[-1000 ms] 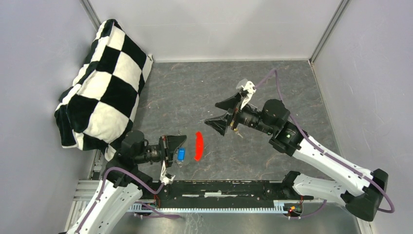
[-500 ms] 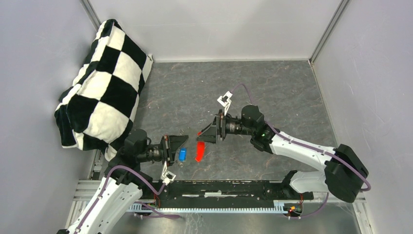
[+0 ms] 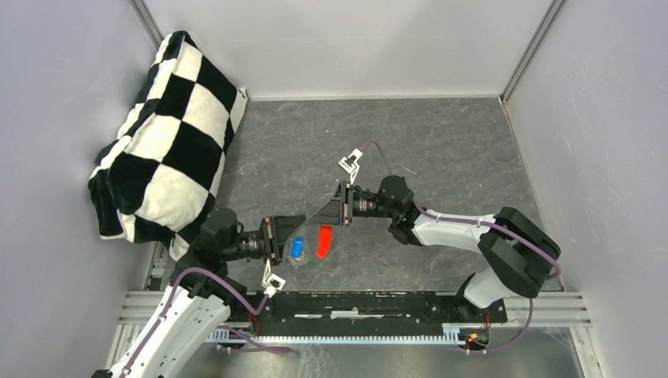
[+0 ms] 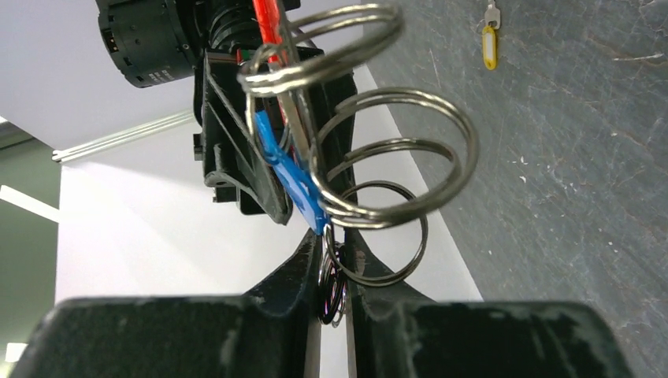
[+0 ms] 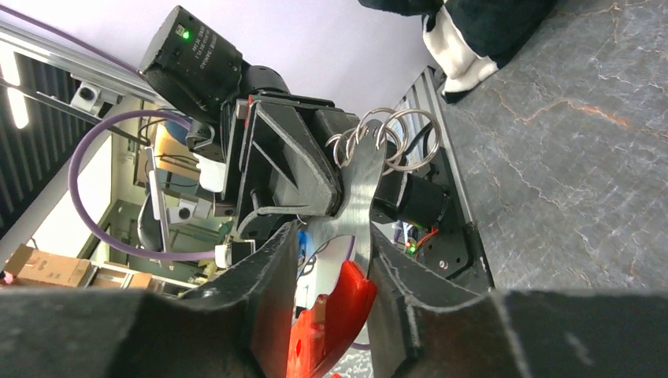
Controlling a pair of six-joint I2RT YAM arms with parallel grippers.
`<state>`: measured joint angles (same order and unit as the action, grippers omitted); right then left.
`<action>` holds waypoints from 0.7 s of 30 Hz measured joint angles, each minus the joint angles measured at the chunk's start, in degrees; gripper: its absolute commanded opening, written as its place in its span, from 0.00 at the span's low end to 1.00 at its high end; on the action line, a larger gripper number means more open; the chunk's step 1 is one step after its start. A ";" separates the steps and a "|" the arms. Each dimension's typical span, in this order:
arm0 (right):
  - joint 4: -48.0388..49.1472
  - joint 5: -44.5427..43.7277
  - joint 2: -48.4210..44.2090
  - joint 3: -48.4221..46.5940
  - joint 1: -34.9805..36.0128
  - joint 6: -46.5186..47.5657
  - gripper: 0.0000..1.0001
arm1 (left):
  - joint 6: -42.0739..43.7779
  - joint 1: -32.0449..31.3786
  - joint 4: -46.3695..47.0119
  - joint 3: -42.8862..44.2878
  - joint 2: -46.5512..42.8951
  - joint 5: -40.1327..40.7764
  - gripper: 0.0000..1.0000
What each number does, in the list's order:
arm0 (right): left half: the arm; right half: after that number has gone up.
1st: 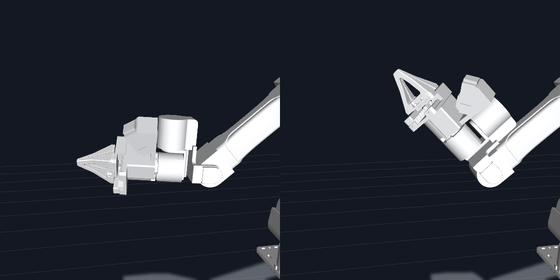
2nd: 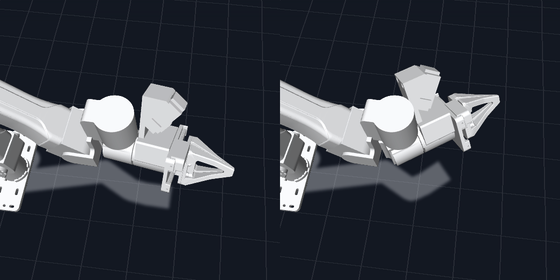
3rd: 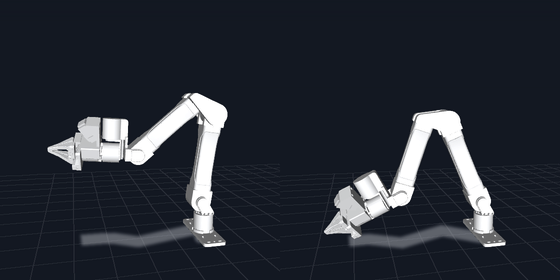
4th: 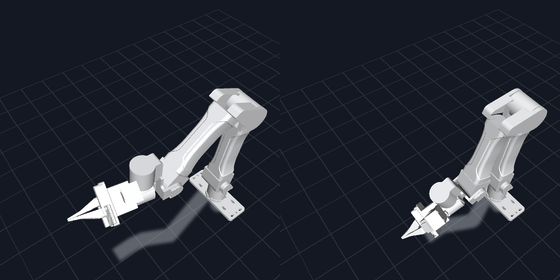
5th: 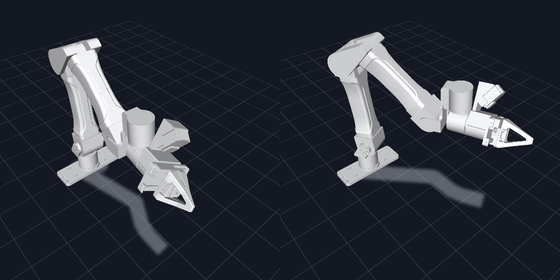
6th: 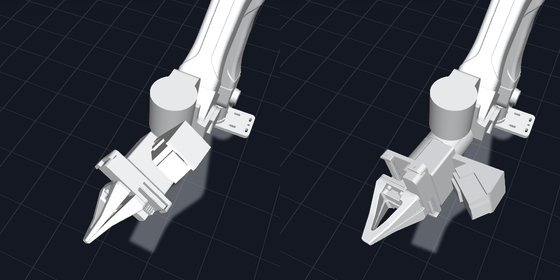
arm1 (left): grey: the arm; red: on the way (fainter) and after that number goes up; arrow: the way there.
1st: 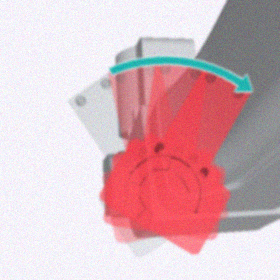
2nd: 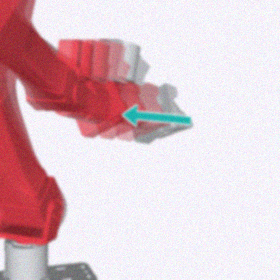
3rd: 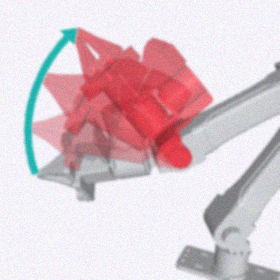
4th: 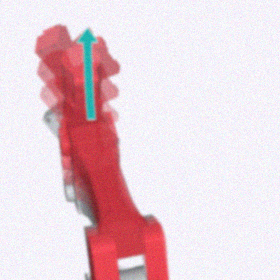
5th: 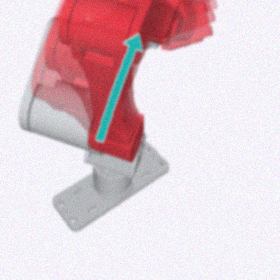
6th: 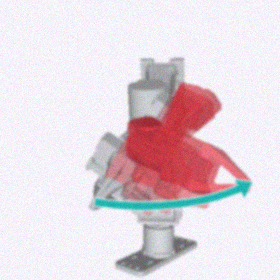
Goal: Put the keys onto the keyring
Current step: Adjust the keyring.
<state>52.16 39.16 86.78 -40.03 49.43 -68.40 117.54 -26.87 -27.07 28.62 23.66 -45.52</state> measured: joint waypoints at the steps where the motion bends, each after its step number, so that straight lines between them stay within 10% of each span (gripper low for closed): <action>1: 0.37 -0.09 0.13 0.00 0.04 -0.24 0.16 | 0.00 0.00 0.22 -0.11 -0.02 -0.04 0.24; 11: 0.37 -2.08 -2.29 -0.02 -0.59 5.29 0.00 | 1.79 0.00 -1.01 -0.70 -0.79 2.23 0.98; 21: -21.88 -1.92 -11.74 -4.76 -5.73 29.99 0.00 | 1.97 0.00 -4.17 -0.48 -2.23 8.96 1.00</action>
<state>30.28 37.23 75.05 -44.80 43.70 -38.41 119.50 -26.87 -31.24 28.14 21.43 -36.56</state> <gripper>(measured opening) 0.091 0.994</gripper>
